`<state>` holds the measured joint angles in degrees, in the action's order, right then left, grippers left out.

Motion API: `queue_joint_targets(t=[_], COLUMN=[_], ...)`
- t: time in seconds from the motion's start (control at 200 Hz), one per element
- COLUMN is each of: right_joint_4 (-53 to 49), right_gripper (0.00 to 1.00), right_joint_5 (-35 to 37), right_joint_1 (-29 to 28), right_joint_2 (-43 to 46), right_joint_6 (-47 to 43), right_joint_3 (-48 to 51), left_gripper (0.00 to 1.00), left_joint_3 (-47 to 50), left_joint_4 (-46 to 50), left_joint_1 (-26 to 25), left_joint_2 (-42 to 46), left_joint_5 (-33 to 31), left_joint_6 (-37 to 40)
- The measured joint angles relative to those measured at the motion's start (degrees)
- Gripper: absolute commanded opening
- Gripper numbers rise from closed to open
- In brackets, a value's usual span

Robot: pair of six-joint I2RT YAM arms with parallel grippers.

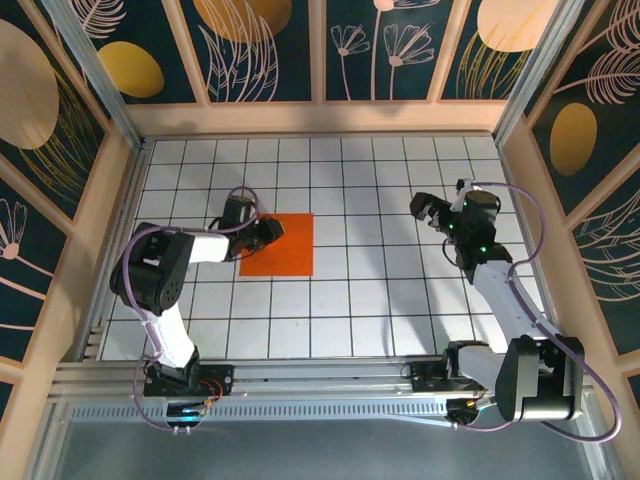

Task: Fold a paper plane with a square sheet of paper (fold left side to right side)
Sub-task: Move the square sheet of paper to the center of the table, then pick up the square sheet of paper from the center of the table.

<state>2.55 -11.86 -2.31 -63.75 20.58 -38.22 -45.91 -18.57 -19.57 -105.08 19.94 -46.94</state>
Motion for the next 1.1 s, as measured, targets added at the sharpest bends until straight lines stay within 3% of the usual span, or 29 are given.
queue_joint_targets(t=[0.29,0.52,0.621,0.881,1.096], right_joint_4=[-0.02,-0.04,-0.39,-5.70,-9.05], right_gripper=[0.97,0.97,0.93,0.96,0.99], right_joint_5=[0.26,0.50,1.25,4.52,7.15], right_joint_1=[-1.11,-2.43,-3.37,-11.98,-21.35], right_joint_2=[-2.69,-4.39,-5.55,-15.41,-25.49], right_joint_6=[0.98,0.96,0.59,-3.91,-5.29], right_joint_3=[-0.59,-2.49,-3.67,-11.52,-16.68], left_gripper=[0.24,0.24,0.32,0.51,0.43], left_joint_3=[1.73,1.73,1.73,-0.20,0.28], left_joint_4=[-4.15,-5.27,-5.53,4.33,9.18], left_joint_1=[-11.98,-14.75,-14.80,-14.95,-14.93], left_joint_2=[0.20,-0.09,0.04,8.50,17.11], left_joint_5=[-4.63,-6.58,-6.56,-10.03,-13.22], left_joint_6=[-9.64,-14.60,-15.80,-9.90,-4.07])
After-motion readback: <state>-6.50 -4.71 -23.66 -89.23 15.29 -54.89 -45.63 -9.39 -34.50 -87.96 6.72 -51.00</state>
